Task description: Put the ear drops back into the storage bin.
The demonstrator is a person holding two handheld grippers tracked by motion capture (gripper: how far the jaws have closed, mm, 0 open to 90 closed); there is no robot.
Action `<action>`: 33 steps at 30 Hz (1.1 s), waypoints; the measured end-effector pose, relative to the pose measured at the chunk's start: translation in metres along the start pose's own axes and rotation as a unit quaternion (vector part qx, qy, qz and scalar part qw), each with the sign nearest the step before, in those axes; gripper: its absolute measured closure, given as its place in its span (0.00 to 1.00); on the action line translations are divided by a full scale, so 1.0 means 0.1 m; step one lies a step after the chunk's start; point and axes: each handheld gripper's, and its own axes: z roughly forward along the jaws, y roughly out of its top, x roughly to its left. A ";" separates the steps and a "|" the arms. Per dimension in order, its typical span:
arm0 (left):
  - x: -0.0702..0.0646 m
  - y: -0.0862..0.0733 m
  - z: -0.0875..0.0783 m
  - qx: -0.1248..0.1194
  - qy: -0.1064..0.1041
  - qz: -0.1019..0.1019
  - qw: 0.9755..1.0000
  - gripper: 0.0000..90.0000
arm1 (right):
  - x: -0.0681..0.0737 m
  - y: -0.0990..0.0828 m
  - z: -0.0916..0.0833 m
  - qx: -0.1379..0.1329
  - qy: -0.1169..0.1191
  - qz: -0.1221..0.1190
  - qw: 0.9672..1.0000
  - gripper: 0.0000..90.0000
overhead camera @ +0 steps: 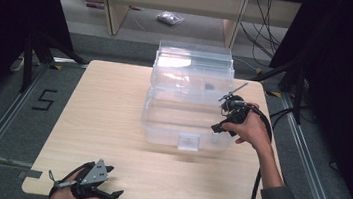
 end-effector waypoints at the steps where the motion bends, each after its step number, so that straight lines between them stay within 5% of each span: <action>1: 0.00 0.00 0.00 0.000 0.000 0.000 1.000 0.20 | 0.01 -0.02 -0.01 0.000 0.000 0.012 1.000 0.28; 5: 0.00 0.00 0.00 -0.002 -0.001 -0.001 1.000 0.20 | 0.01 -0.05 -0.02 -0.015 0.001 0.000 1.000 0.28; 8: -0.01 0.00 0.00 -0.001 0.001 0.000 1.000 0.20 | 0.05 -0.08 -0.05 -0.014 0.005 0.018 1.000 0.28; 21: -0.01 0.00 0.00 -0.002 0.001 -0.001 1.000 0.20 | 0.13 -0.25 -0.11 -0.034 0.006 0.019 0.999 0.28; 25: -0.01 0.00 0.00 -0.002 0.002 -0.001 1.000 0.20 | 0.14 -0.28 -0.11 -0.049 0.005 -0.003 0.999 0.28; 32: 0.00 0.00 0.00 0.001 0.000 0.002 1.000 0.20 | 0.22 -0.35 -0.17 -0.051 0.012 0.011 0.999 0.28; 33: 0.00 0.00 0.00 0.000 0.000 0.000 1.000 0.20 | 0.21 -0.36 -0.16 -0.058 0.007 -0.002 0.998 0.28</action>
